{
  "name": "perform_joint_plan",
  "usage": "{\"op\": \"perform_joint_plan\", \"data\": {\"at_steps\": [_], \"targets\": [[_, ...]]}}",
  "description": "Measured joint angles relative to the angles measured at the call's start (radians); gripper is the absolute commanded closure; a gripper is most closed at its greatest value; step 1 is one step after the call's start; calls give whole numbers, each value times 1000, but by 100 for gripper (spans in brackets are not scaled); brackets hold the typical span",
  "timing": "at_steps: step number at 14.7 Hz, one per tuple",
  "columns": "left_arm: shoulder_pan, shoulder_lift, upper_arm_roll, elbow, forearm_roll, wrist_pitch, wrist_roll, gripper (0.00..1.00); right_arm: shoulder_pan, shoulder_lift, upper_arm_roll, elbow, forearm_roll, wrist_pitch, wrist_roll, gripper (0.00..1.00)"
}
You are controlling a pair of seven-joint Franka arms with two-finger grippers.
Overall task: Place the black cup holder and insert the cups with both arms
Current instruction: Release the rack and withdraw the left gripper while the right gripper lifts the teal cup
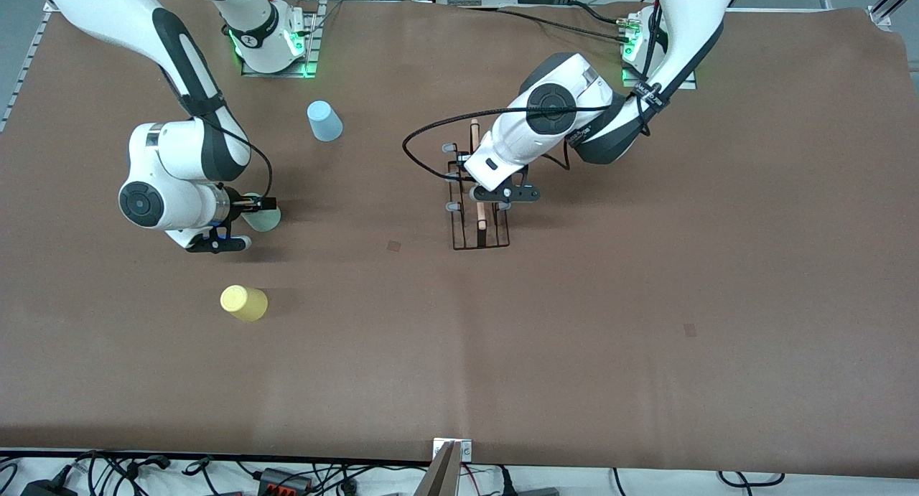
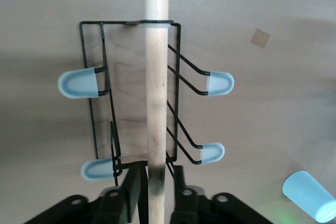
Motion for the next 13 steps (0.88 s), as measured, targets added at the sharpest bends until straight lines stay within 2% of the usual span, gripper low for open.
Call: {"op": "perform_joint_plan", "data": {"at_steps": [2, 5, 6, 8, 10, 11, 12, 13], "targets": [[5, -3, 1, 32, 0, -67, -1, 57, 0, 3, 0, 0, 1, 4, 0, 0], [41, -20, 5, 195, 2, -319, -2, 55, 0, 10, 0, 0, 1, 12, 0, 0], [67, -29, 6, 271, 4, -417, -1, 55, 0, 12, -1, 0, 1, 13, 0, 7], [140, -48, 7, 401, 8, -586, 17, 54, 0, 14, -1, -1, 2, 13, 0, 34], [225, -59, 7, 465, 28, -695, 110, 49, -1, 15, -2, 0, 2, 13, 0, 56], [268, -62, 7, 474, 46, -717, 171, 47, -1, 16, -2, 0, 2, 13, 0, 65], [309, -64, 7, 478, 60, -731, 226, 42, -1, 14, -2, 2, 2, 11, 0, 69], [349, -65, 7, 479, 65, -742, 269, 32, -1, 13, -2, 4, 2, 12, 0, 71]]}}
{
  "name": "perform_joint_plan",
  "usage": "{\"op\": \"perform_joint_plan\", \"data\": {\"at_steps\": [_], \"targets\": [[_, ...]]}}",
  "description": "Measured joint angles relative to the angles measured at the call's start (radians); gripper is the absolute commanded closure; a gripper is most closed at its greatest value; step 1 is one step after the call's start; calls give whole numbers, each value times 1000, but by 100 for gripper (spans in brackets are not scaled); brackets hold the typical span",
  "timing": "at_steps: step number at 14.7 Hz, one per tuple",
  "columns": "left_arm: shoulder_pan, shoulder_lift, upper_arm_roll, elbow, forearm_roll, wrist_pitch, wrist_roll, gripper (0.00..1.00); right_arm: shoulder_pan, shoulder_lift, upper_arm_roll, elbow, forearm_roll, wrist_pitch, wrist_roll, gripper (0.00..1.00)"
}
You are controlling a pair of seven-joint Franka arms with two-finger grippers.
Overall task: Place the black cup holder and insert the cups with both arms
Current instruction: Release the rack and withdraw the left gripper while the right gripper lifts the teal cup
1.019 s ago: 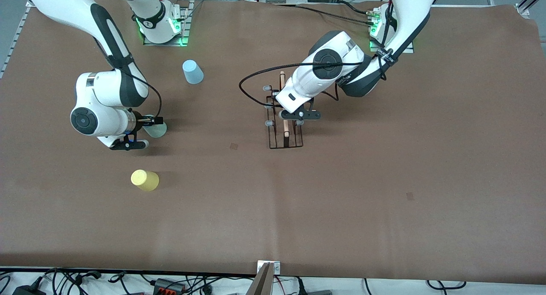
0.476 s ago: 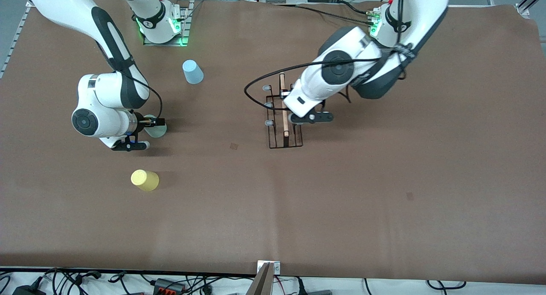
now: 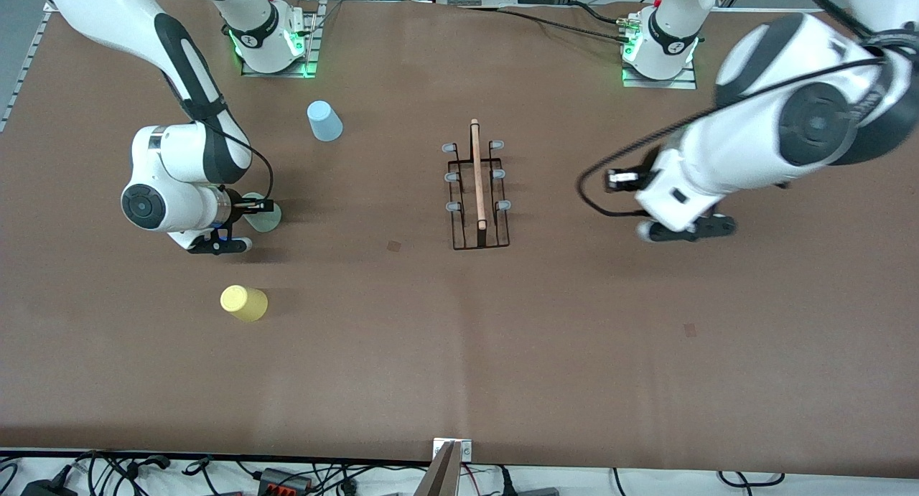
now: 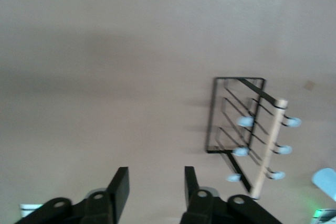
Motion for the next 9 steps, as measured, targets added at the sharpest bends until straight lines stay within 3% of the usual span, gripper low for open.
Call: {"op": "perform_joint_plan", "data": {"at_steps": [4, 9], "targets": [[131, -2, 0, 2, 3, -14, 116, 10, 1, -2, 0, 41, 0, -31, -6, 72], [221, -62, -2, 3, 14, -108, 180, 0, 47, -19, 5, 337, 4, -360, -9, 73]]}}
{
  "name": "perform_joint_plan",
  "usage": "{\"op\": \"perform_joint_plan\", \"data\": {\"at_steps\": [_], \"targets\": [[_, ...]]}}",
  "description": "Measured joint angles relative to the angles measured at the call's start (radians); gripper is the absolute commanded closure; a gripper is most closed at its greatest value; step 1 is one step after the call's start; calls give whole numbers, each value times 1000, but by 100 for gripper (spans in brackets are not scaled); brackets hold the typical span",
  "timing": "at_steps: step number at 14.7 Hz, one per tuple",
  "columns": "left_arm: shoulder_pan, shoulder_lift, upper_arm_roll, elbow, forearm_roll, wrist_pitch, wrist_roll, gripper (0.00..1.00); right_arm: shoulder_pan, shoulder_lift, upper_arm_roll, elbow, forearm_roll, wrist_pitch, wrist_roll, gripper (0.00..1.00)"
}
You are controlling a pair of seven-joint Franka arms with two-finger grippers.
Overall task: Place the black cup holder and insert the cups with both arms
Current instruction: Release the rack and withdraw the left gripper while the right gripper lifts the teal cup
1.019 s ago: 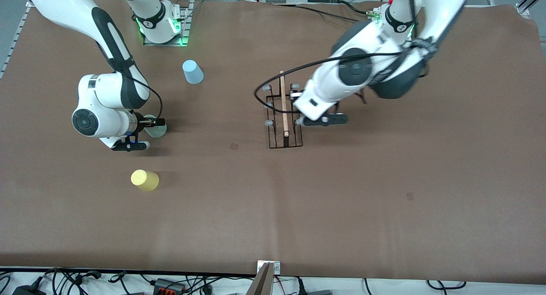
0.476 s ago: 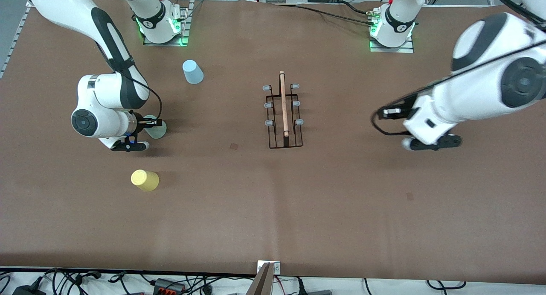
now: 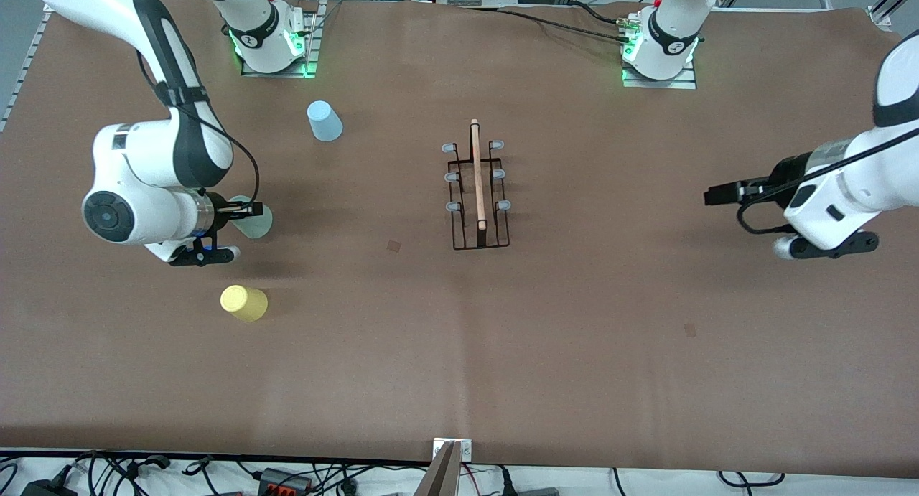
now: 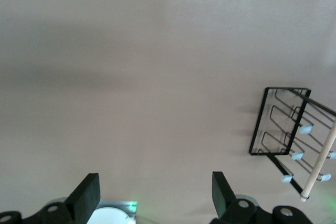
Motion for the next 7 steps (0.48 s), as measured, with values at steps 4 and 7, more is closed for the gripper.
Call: {"op": "perform_joint_plan", "data": {"at_steps": [4, 7], "targets": [[-29, -76, 55, -6, 0, -11, 32, 0, 119, -10, 6, 140, 6, -106, 33, 75], [-225, -145, 339, -56, -6, -3, 69, 0, 228, -12, 8, 152, 25, -108, 144, 75]]}}
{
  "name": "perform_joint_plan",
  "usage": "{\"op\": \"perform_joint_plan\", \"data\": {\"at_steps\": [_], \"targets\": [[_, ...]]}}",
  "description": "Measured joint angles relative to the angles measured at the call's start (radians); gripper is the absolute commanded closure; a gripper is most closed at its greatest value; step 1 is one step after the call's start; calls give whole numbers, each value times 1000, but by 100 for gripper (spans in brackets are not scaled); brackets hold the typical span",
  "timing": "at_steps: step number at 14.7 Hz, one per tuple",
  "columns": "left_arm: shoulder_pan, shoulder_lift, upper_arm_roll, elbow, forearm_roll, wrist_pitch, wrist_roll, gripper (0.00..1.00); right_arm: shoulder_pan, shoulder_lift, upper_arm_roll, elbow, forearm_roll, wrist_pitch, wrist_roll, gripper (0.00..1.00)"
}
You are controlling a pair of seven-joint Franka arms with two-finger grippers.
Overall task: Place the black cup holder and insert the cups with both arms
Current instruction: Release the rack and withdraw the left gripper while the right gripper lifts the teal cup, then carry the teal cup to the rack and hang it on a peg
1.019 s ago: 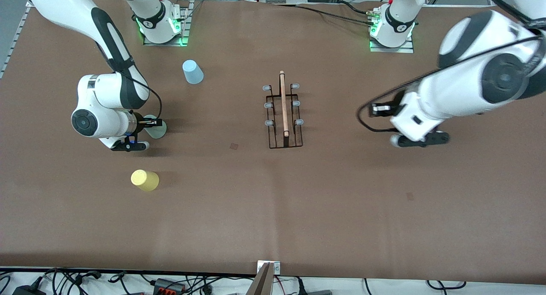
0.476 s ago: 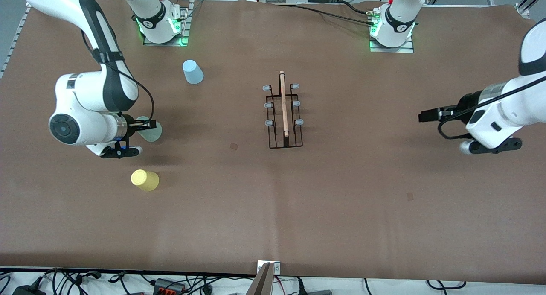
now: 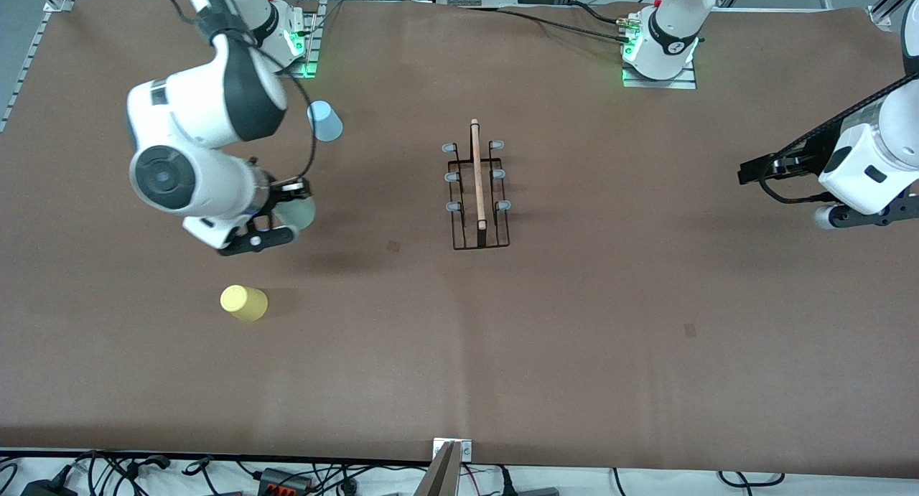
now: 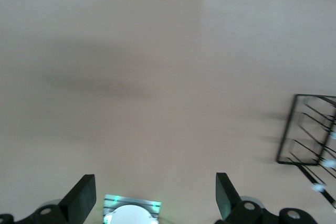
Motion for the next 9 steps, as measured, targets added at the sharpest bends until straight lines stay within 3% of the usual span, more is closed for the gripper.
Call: {"op": "perform_joint_plan", "data": {"at_steps": [2, 4, 6, 9], "targets": [[-90, -40, 150, -65, -35, 35, 15, 0, 68, 0, 1, 10, 6, 1, 79, 75], [-135, -80, 250, -144, -59, 74, 77, 0, 120, 0, 1, 15, 25, 1, 130, 75], [-139, -100, 292, -186, -68, 92, 120, 0, 157, 1, 1, 15, 68, 0, 154, 75], [-146, -128, 299, -195, -78, 99, 134, 0, 223, 4, 1, 15, 94, -1, 189, 75]]}}
